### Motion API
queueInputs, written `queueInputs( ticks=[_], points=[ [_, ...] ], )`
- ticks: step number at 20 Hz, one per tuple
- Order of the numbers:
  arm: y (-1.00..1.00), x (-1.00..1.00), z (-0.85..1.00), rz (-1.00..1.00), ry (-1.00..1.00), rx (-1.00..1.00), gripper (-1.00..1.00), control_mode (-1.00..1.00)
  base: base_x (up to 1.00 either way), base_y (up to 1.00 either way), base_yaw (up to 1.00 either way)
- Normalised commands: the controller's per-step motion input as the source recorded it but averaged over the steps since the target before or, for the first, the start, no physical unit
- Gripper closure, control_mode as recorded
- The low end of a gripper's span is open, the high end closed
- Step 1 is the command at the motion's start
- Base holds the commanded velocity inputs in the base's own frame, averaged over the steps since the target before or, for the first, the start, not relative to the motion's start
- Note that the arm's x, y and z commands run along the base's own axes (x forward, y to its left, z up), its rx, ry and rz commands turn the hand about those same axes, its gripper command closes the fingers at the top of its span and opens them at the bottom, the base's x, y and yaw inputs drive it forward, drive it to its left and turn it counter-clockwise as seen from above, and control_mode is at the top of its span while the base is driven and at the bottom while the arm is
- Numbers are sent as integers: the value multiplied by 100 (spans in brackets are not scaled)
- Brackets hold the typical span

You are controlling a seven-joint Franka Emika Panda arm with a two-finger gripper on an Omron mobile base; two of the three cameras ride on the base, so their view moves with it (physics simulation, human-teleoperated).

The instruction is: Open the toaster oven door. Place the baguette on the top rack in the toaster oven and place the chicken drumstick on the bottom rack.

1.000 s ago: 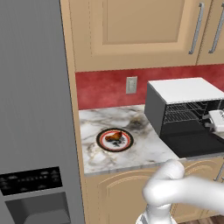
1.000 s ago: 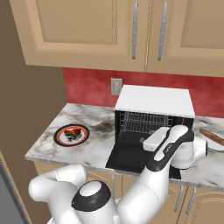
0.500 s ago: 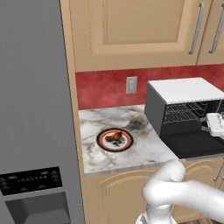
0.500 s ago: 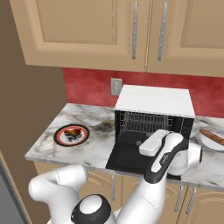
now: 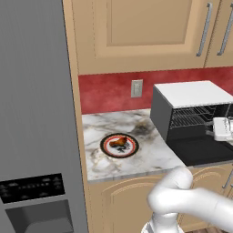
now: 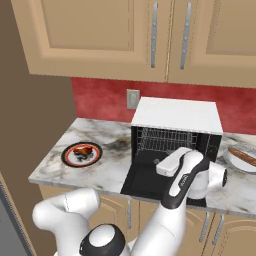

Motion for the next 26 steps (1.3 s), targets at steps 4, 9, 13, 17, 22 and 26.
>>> queueInputs(
  ticks=[4, 9, 13, 17, 22, 26],
  points=[
    [-1, 54, -13, 0, 0, 1, -100, -100, 0, 0, 0],
    [-3, 33, -36, 0, 0, 2, -100, -100, 0, 0, 0],
    [0, 16, -45, 0, 0, 1, -100, -100, 0, 0, 0],
    [-1, 31, -26, 0, 0, 2, -100, -100, 0, 0, 0],
    [-6, 33, -1, 0, 0, 1, -100, -100, 0, 0, 0],
    [-23, 34, -1, 0, 0, 0, -100, -100, 0, 0, 0]
  ],
)
